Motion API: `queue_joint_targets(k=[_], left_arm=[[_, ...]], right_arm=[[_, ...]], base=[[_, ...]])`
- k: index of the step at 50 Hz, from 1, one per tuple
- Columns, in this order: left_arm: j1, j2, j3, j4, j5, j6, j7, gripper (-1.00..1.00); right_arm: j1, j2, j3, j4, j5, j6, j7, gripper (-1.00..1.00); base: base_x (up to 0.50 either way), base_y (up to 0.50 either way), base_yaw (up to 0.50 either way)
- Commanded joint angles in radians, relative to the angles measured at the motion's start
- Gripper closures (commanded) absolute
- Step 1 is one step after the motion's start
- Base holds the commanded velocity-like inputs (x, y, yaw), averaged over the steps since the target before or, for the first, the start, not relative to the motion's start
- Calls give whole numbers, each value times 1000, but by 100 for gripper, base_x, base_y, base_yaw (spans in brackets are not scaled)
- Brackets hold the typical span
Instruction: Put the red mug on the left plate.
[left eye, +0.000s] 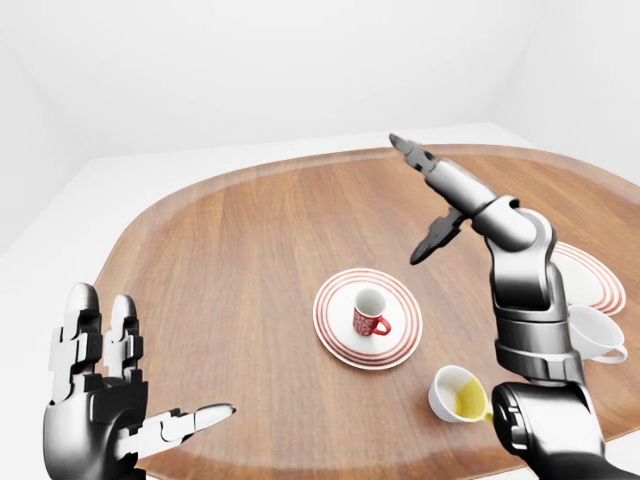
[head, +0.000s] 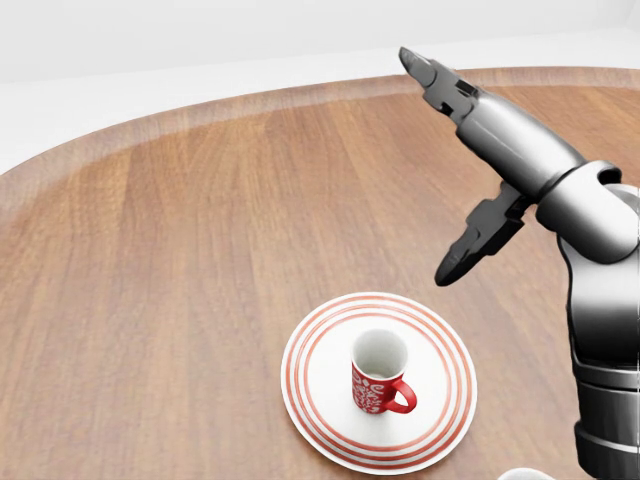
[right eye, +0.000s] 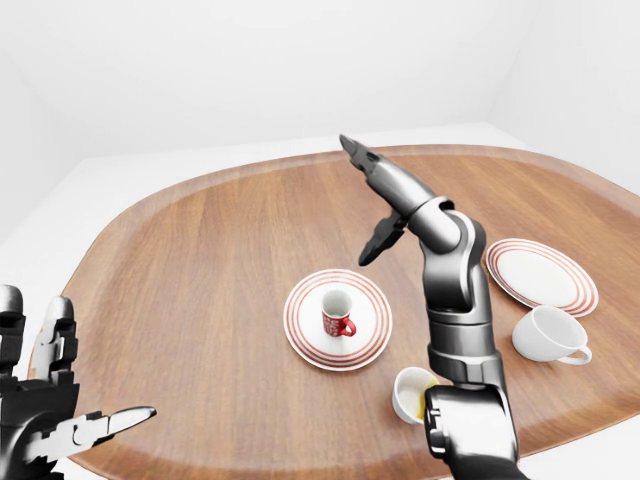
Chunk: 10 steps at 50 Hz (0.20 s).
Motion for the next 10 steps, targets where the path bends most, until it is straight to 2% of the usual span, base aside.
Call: queue_joint_targets(k=[1, 10], left_arm=[[0, -3, -2, -2, 5, 0, 0, -100], [1, -1, -8, 0, 11, 0, 3, -100]], right_arm=[[217, -114, -143, -417, 97, 4, 0, -100], [398, -212, -387, -656, 210, 4, 0, -100]], base=[[0, 0, 0], [0, 0, 0]])
